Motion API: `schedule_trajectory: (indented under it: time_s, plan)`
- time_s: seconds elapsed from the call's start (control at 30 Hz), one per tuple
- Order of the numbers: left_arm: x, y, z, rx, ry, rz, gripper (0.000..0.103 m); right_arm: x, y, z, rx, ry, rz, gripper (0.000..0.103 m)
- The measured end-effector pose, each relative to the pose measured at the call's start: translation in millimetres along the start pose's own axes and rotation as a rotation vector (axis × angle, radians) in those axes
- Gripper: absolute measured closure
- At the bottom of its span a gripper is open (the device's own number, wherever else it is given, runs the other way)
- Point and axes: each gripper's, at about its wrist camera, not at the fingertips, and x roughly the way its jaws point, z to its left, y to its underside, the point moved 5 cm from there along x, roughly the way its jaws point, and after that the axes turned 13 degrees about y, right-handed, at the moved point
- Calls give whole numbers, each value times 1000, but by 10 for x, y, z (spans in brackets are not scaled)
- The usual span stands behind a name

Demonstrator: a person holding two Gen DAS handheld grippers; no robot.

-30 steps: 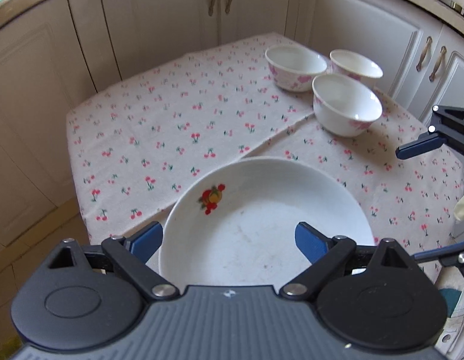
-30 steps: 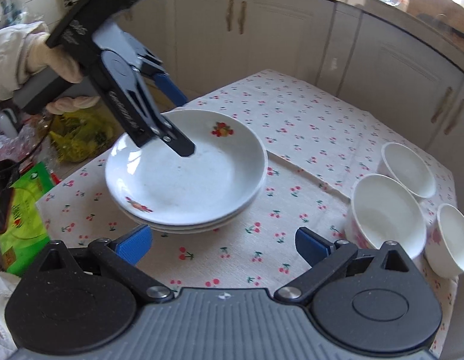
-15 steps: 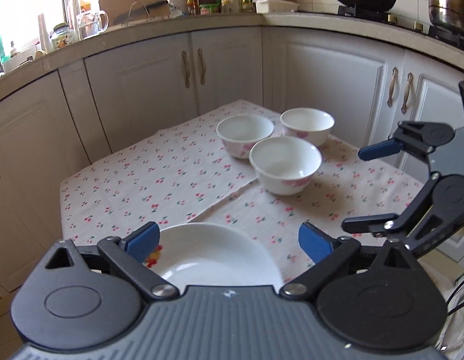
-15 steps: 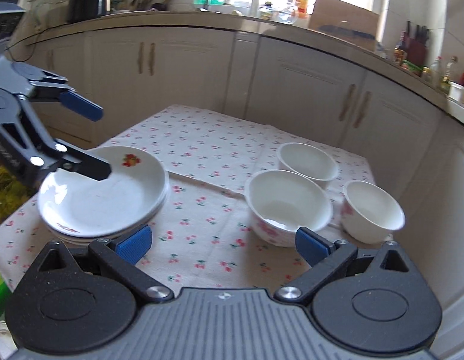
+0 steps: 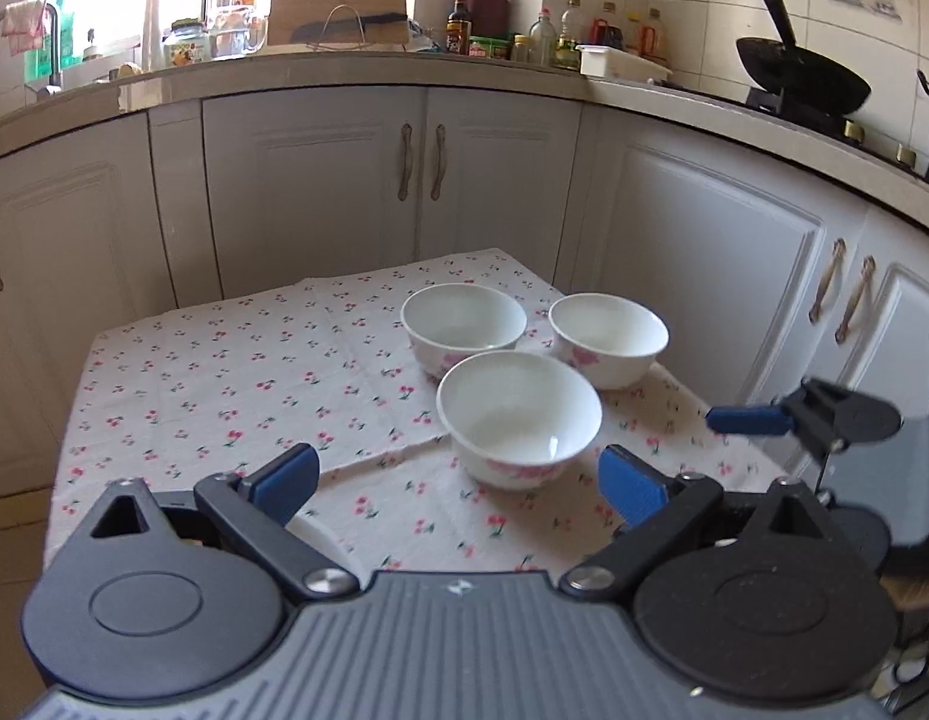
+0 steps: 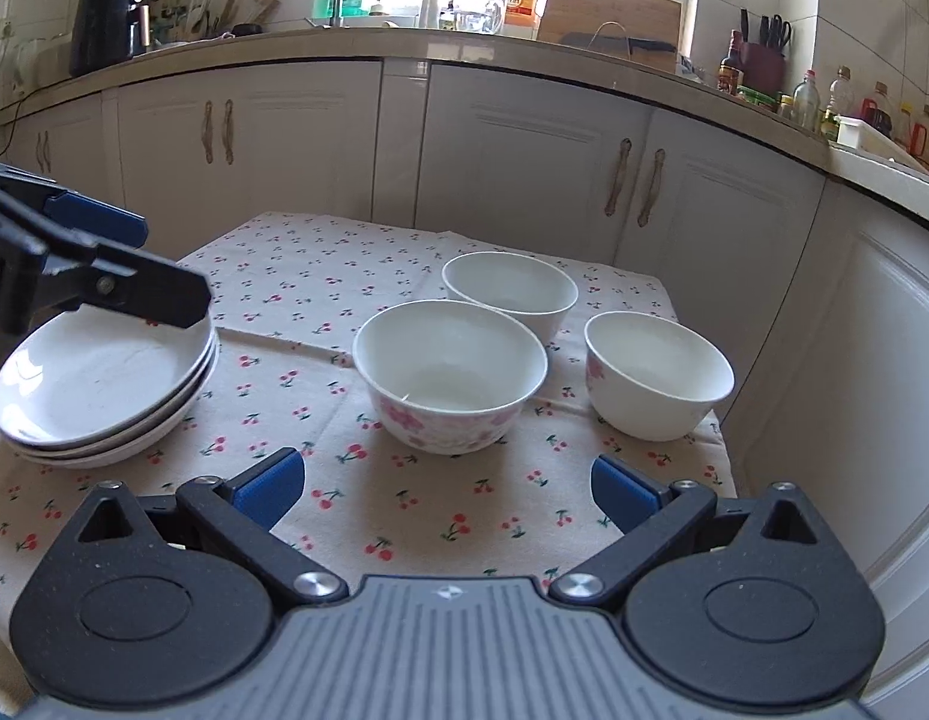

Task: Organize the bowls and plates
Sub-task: 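Grasp a pink-decal white bowl rim with the left tool while the right tool grasps another bowl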

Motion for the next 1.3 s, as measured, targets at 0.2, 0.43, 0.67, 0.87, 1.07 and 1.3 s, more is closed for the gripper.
schedule_trajectory:
  time_s: [0.2,0.43,0.67,0.87,1.07,1.3]
  plan:
    - [449,-165,-10,31,16,85,4,264,-12,-14,-17,-16,17,0]
    - [970,-223,56,85,109,259,4,534,-44,-11,-44,-43,34,0]
    - [1295,-243,147,88,163,341,6,707,-44,49,-73,-77,31,0]
    - [1449,-291,182,104,193,360,10,795,-51,85,-71,-103,33,2]
    - [1564,-302,200,108,212,379,15,828,-64,90,-77,-107,24,11]
    - [1642,-303,188,111,240,392,20,811,-87,95,-76,-108,19,16]
